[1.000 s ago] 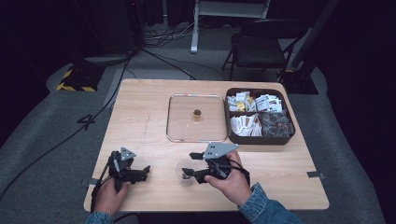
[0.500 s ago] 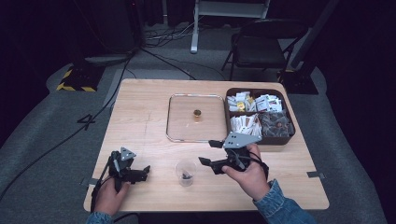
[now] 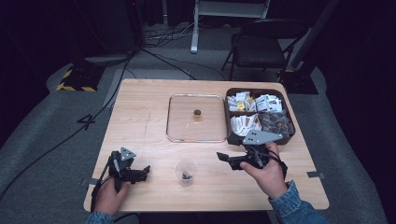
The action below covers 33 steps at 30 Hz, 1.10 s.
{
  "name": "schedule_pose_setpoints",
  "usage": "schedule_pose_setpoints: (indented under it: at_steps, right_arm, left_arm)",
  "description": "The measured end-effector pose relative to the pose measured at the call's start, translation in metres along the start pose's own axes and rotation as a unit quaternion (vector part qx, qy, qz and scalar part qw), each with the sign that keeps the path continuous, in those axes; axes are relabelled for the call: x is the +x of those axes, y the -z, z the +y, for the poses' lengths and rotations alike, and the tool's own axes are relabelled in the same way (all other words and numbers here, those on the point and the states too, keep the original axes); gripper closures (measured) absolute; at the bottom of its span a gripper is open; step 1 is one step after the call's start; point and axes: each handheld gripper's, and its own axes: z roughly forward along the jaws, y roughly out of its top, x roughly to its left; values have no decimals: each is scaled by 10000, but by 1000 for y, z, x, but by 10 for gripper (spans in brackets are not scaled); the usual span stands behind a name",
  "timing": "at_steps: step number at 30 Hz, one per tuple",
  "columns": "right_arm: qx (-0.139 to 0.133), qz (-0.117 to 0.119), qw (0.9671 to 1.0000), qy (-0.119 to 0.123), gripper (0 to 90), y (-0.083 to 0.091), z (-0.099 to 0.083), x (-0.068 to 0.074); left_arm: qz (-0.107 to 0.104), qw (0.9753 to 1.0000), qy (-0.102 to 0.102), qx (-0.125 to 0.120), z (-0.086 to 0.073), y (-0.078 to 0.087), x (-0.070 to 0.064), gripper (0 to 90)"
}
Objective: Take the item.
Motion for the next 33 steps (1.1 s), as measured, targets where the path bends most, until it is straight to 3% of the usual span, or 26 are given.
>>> schedule_pose_setpoints:
  at_steps: [9, 16, 26, 33]
  right_arm:
    - [30, -327, 9993, -168, 321, 24, -14, -19]
    - [254, -487, 9979, -344, 308, 36, -29, -35]
    - [422, -831, 9941, -547, 292, 48, -57, -55]
    - [509, -948, 9924, -606, 277, 51, -77, -66]
  left_arm:
    - [15, 10000, -12, -7, 2, -2, 0, 0]
    - [16, 10000, -3, -7, 2, -2, 0, 0]
    - [15, 10000, -4, -5, 2, -2, 0, 0]
    - [16, 10000, -5, -5, 2, -2, 0, 0]
